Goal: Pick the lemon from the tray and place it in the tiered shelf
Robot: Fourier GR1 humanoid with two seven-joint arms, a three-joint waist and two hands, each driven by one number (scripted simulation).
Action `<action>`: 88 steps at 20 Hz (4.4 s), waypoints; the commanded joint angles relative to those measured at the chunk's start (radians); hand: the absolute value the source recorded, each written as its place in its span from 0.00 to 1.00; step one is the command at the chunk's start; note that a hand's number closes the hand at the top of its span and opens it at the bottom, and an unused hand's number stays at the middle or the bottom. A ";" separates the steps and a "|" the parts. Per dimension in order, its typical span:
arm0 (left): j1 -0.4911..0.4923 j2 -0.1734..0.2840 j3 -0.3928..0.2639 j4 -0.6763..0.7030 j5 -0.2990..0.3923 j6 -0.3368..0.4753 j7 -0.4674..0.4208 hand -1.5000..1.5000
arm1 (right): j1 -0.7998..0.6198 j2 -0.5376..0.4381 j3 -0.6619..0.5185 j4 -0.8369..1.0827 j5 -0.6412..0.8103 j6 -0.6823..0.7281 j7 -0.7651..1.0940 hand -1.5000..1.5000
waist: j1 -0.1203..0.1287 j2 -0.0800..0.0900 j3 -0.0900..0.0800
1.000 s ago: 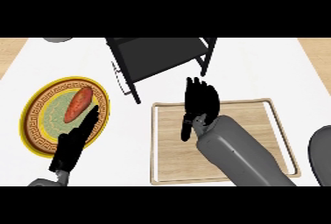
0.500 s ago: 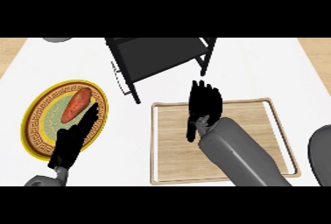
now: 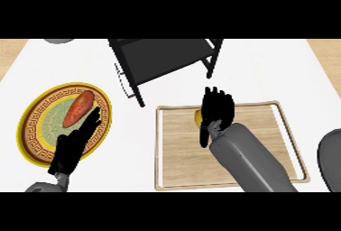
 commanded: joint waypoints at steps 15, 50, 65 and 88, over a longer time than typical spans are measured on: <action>-0.019 -0.036 0.084 0.000 -0.045 -0.070 0.043 0.50 | -0.011 0.085 -0.084 0.231 0.173 -0.095 -0.218 1.00 | 0.005 0.003 -0.001; 0.044 -0.063 0.100 -0.117 -0.102 -0.112 0.099 0.50 | -0.242 -0.143 -0.482 -0.404 -0.038 -0.022 -0.418 1.00 | 0.012 0.002 -0.001; -0.024 -0.132 0.085 -0.020 -0.154 -0.083 0.063 0.50 | -0.739 -0.141 -0.562 0.425 0.092 -0.291 -0.634 1.00 | 0.046 0.016 -0.002; -0.073 -0.137 0.073 -0.017 -0.161 -0.119 0.050 0.50 | -0.794 0.027 -0.961 0.803 -0.249 -0.387 -0.767 0.00 | 0.109 0.045 0.002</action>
